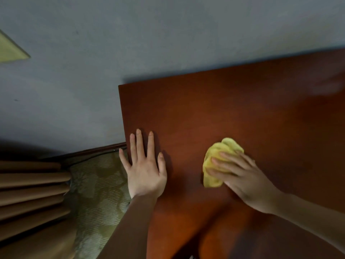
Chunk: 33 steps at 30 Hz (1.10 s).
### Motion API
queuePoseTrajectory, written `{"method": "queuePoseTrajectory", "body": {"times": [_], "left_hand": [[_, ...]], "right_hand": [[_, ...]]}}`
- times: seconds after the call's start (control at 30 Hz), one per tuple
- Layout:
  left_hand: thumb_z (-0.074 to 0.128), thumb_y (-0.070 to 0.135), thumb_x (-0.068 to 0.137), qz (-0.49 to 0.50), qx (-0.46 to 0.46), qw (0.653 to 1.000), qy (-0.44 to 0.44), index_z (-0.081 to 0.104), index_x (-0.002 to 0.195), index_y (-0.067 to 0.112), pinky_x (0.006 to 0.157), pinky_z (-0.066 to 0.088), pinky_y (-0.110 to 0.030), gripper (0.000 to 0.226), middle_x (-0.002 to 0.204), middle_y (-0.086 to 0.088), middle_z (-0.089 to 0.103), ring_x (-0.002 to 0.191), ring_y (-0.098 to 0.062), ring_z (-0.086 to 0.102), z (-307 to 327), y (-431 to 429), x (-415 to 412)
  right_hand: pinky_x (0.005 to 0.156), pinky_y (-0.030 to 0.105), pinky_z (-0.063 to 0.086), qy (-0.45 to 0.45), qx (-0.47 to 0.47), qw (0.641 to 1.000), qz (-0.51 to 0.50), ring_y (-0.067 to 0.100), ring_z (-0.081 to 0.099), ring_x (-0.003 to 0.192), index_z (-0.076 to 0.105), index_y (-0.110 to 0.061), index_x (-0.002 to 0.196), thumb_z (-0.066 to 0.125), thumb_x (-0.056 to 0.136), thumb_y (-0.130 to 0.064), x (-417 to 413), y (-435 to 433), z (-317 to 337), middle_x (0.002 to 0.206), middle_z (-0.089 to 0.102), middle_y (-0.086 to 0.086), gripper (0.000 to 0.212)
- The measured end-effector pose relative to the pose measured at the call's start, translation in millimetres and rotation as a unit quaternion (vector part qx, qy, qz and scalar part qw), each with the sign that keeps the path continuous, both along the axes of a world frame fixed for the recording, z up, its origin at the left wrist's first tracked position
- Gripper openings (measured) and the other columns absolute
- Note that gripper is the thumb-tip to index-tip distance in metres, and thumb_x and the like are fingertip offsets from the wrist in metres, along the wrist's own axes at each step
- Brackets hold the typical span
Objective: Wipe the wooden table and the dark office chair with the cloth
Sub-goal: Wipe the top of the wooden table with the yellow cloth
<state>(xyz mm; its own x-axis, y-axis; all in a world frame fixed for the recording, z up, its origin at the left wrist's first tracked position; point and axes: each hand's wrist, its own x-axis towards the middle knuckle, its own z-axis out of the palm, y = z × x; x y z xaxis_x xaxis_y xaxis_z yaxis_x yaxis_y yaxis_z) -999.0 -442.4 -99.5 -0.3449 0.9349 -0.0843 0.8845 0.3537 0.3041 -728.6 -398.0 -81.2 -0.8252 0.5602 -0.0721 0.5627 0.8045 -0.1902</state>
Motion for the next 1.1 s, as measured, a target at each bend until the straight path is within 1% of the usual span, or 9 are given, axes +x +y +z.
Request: {"method": "queuePoseTrajectory", "body": {"times": [0.1,0.2,0.27,0.4,0.57,0.7,0.83,0.93,1.1], "left_hand": [[0.007,0.047,0.092,-0.002,0.003,1.0,-0.001,0.008,0.152,0.027,0.117,-0.008,-0.048,0.063,0.16,-0.001,-0.003,0.145,-0.014,-0.014,1,0,0],[0.008,0.046,0.093,-0.002,0.005,1.0,-0.001,0.009,0.152,0.027,0.117,-0.008,-0.048,0.063,0.16,-0.001,-0.001,0.146,-0.015,-0.013,0,0,0],[0.009,0.046,0.093,-0.002,0.008,1.0,-0.004,0.009,0.152,0.026,0.117,-0.008,-0.047,0.062,0.16,-0.002,-0.001,0.145,-0.015,-0.013,0,0,0],[0.011,0.045,0.094,0.0,0.018,1.0,-0.012,0.012,0.152,0.025,0.117,-0.008,-0.045,0.062,0.16,-0.003,0.001,0.146,-0.016,-0.012,0,0,0],[0.013,0.045,0.094,0.0,0.024,1.0,-0.013,0.013,0.152,0.023,0.117,-0.008,-0.044,0.061,0.16,-0.005,0.004,0.146,-0.017,-0.009,0,0,0],[0.014,0.044,0.094,-0.001,0.026,1.0,-0.011,0.015,0.152,0.023,0.117,-0.006,-0.045,0.061,0.16,-0.005,0.005,0.147,-0.018,-0.007,1,0,1],[0.016,0.044,0.094,0.0,0.024,1.0,-0.011,0.013,0.152,0.022,0.117,-0.005,-0.045,0.062,0.16,-0.006,0.005,0.147,-0.019,-0.007,0,0,1],[0.015,0.044,0.095,-0.001,0.022,1.0,-0.009,0.012,0.152,0.021,0.117,-0.005,-0.045,0.062,0.16,-0.006,0.004,0.147,-0.02,-0.008,0,1,2],[0.015,0.044,0.094,0.0,0.021,1.0,-0.013,0.011,0.152,0.021,0.117,-0.007,-0.045,0.063,0.16,-0.006,0.002,0.146,-0.02,-0.008,-1,0,1]], "right_hand": [[0.113,0.044,0.023,-0.03,0.023,0.981,0.188,0.016,0.032,0.14,0.048,-0.035,0.135,0.044,0.094,-0.024,13,1,-2,0.141,0.049,-0.011,0.042],[0.109,0.039,0.029,-0.053,0.063,0.96,0.268,0.015,0.041,0.135,0.051,-0.039,0.133,0.049,0.091,-0.027,10,36,0,0.14,0.051,-0.012,0.044],[0.106,0.039,0.032,-0.06,0.086,0.966,0.237,0.016,0.047,0.13,0.054,-0.038,0.132,0.045,0.091,-0.03,-1,64,2,0.139,0.052,-0.011,0.042],[0.102,0.04,0.037,-0.05,0.077,0.99,0.103,0.022,0.051,0.127,0.057,-0.032,0.131,0.038,0.095,-0.033,-29,119,9,0.137,0.054,-0.005,0.041],[0.105,0.044,0.029,-0.037,0.032,0.998,-0.047,0.029,0.037,0.137,0.043,-0.027,0.142,0.048,0.099,-0.019,-52,184,6,0.149,0.041,0.001,0.044],[0.112,0.042,0.021,-0.022,0.017,0.983,-0.181,0.026,0.025,0.142,0.036,-0.027,0.146,0.038,0.102,-0.022,-70,218,2,0.153,0.033,0.002,0.044],[0.116,0.039,0.017,0.027,-0.011,0.942,-0.334,0.022,0.026,0.142,0.042,-0.025,0.143,0.036,0.102,-0.025,-120,227,-4,0.152,0.036,-0.001,0.042],[0.115,0.042,0.019,0.044,-0.013,0.946,-0.321,0.02,0.028,0.14,0.046,-0.031,0.14,0.038,0.1,-0.027,-163,212,-6,0.15,0.038,-0.006,0.041],[0.115,0.045,0.009,0.038,-0.059,0.976,-0.205,0.019,0.021,0.142,0.039,-0.038,0.143,0.037,0.101,-0.029,-239,180,-5,0.154,0.029,-0.011,0.043]]}}
